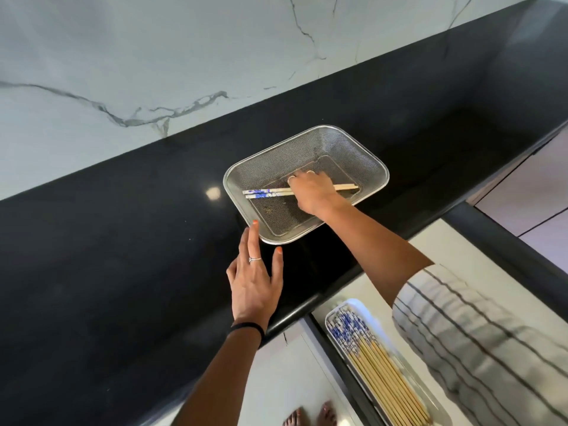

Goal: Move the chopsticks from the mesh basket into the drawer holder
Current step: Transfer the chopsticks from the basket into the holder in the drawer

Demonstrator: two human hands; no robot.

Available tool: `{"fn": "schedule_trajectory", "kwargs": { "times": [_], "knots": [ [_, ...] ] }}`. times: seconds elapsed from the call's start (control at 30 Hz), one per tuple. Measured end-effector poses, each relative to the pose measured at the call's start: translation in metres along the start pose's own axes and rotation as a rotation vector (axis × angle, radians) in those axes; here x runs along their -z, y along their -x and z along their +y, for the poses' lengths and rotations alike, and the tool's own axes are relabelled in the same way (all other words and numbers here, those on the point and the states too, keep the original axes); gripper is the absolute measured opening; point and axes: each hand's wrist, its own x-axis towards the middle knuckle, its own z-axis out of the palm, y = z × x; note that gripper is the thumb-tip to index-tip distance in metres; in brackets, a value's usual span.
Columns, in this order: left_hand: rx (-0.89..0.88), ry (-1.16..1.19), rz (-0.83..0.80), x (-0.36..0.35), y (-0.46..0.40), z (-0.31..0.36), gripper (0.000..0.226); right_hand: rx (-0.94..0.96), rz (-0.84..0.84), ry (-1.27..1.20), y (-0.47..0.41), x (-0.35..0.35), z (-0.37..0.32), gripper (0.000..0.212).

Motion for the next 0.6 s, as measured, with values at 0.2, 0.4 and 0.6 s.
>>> {"fn": "schedule_trajectory", "kwargs": {
  "times": [0.2,0.4,0.6],
  "knots": [
    [-0.007,-0.003,-0.016,0.001,0.0,0.0,0.065,0.088,0.086,0.02,0.009,0.011,-0.004,0.034],
    [-0.002,0.001,-0.028,0.002,0.001,0.002,0.065,0.033,0.229,-0.317,0.064,0.059,0.001,0.025],
    [-0.011,0.037,-0.027,0.001,0.002,0.001,0.067,-0.092,0.318,-0.804,0.182,0.034,0.022,0.021]
  ]
}}
